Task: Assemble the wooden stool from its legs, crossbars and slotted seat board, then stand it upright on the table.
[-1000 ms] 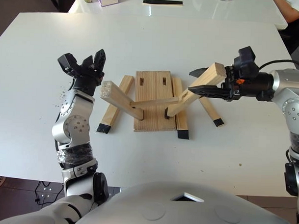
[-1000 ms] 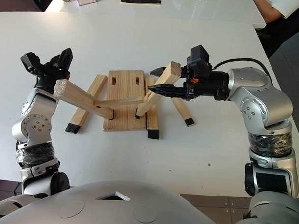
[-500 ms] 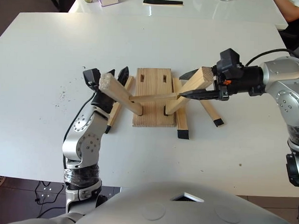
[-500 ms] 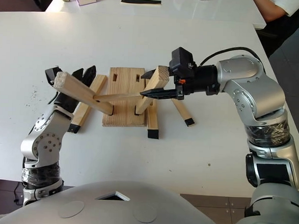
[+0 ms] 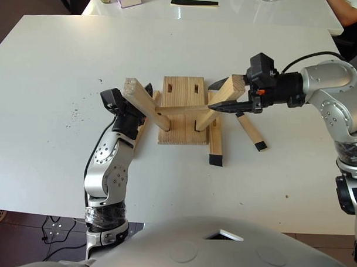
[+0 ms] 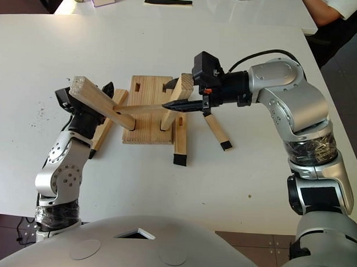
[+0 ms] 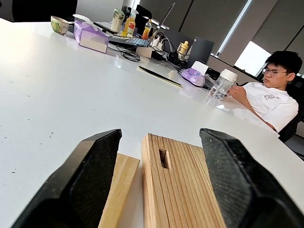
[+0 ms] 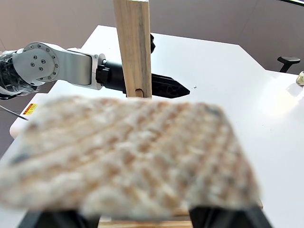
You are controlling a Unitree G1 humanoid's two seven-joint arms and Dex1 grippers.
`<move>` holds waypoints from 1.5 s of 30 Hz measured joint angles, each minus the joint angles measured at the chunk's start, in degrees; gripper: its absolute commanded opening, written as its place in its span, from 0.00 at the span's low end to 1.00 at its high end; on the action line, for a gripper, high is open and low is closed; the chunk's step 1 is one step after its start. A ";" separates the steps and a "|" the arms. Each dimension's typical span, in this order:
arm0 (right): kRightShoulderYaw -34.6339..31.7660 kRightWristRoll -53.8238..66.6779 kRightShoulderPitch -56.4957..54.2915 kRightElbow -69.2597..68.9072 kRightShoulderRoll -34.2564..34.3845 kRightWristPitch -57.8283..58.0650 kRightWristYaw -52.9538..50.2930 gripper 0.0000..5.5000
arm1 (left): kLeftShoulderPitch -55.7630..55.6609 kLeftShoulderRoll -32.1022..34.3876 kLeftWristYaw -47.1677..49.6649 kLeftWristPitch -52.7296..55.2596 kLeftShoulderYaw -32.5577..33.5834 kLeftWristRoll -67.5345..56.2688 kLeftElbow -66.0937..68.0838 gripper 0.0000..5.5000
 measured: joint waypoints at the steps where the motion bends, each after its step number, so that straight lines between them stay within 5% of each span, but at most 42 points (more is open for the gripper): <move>1: 1.00 -0.94 -1.56 0.44 -0.12 0.75 0.51 0.37 | 0.20 -0.09 0.31 -1.08 -0.51 1.63 -0.01 0.56; 21: 3.19 -4.68 -7.49 2.86 -1.85 7.90 3.24 0.37 | -2.37 2.15 1.89 -1.04 -6.37 13.89 -0.17 0.56; 31: 2.20 -4.75 -4.62 -0.16 0.23 8.19 -2.35 0.37 | -6.63 1.58 6.25 2.15 12.41 -1.63 -1.11 0.56; 35: 1.53 -4.45 -4.16 -0.60 0.18 8.69 -2.79 0.37 | -11.77 5.82 9.06 5.49 16.04 -6.28 -9.51 0.46; 40: 1.55 -4.37 -4.11 -0.68 0.29 8.95 -3.17 0.37 | -18.30 9.39 5.58 14.46 1.89 -26.73 -29.40 0.30; 45: 1.54 -4.25 -3.97 -0.83 0.37 9.01 -3.56 0.37 | -15.02 11.73 12.88 20.23 -4.92 -33.63 -32.78 0.16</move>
